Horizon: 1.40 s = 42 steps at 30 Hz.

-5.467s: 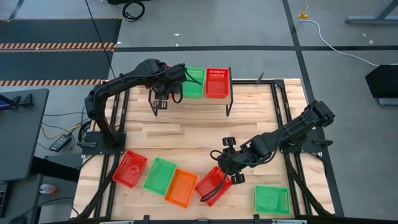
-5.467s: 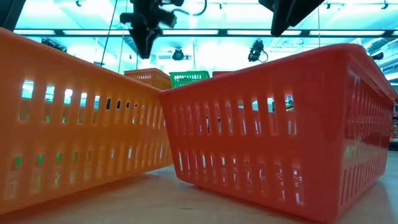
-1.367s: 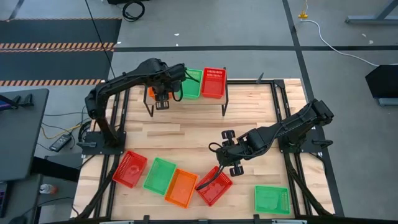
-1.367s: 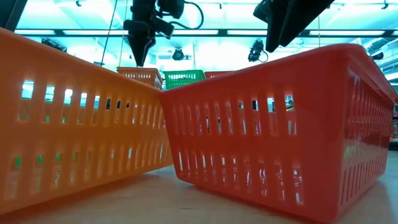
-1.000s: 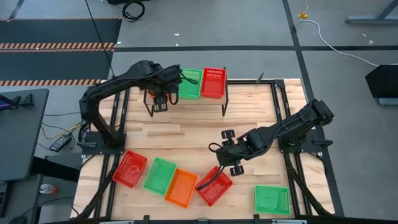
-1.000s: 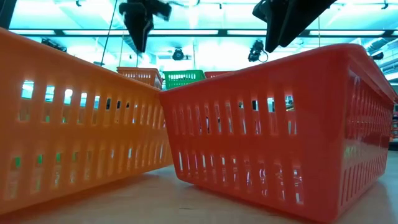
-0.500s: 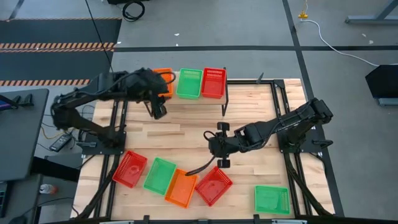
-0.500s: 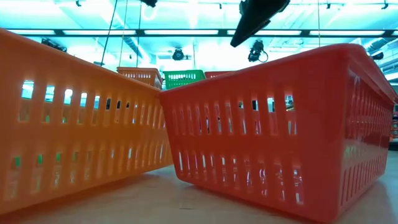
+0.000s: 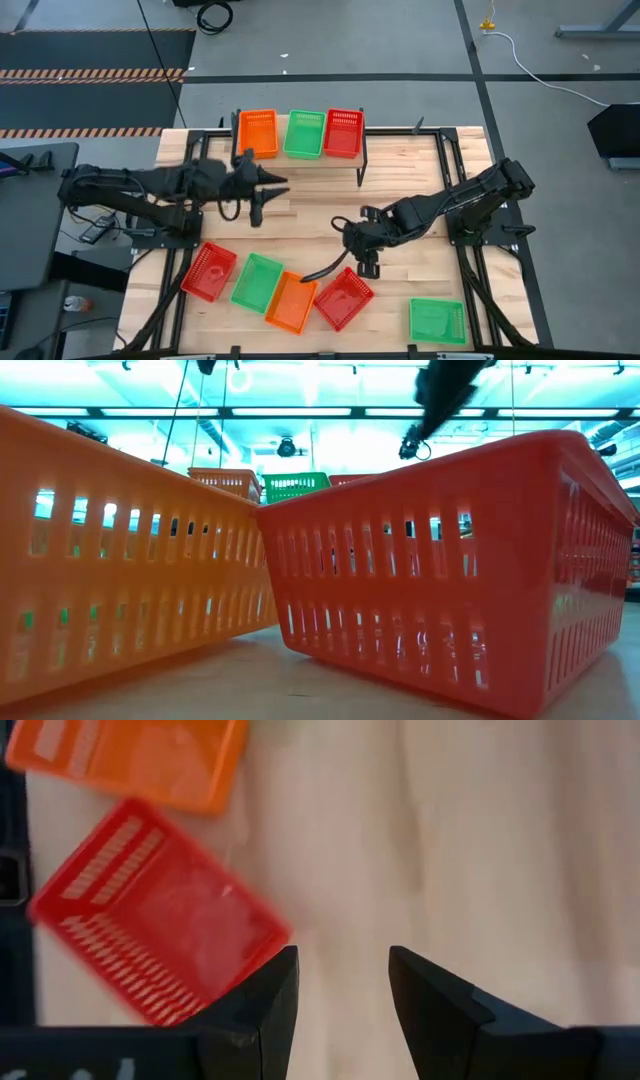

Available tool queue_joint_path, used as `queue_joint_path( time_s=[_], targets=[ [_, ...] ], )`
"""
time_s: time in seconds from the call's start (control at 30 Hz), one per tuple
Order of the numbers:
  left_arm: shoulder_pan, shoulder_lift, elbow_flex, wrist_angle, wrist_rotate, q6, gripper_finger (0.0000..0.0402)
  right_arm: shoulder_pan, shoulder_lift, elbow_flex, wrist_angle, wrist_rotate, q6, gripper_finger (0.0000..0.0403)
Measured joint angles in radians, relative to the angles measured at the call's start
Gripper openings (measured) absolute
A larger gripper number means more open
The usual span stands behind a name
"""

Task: Stack baskets on shelf by color
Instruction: Stack the right red bin on the red bin on the shelf

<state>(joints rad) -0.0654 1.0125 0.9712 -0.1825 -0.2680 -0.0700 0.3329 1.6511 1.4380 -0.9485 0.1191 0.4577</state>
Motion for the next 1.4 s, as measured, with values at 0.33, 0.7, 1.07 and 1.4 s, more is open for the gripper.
queue_joint_path(
  time_s=[0.33, 0.7, 1.07, 1.4],
  targets=[
    [-0.105, -0.026, -0.201, 0.318, -0.072, 0.055, 0.011, 0.097, 0.105, -0.001, -0.076, -0.134, 0.307, 0.0164],
    [-0.215, -0.036, -0.225, 0.332, -0.078, 0.082, 0.0109, 0.116, 0.288, 0.0, 0.028, -0.13, 0.449, 0.0164],
    [-0.296, -0.047, -0.225, 0.349, -0.079, 0.083, 0.0109, 0.079, 0.394, 0.0, -0.1, -0.116, 0.388, 0.0164],
    [-0.345, -0.047, -0.225, 0.346, -0.106, 0.082, 0.0089, -0.047, 0.318, 0.0, -0.286, 0.162, 0.204, 0.0164]
  ],
)
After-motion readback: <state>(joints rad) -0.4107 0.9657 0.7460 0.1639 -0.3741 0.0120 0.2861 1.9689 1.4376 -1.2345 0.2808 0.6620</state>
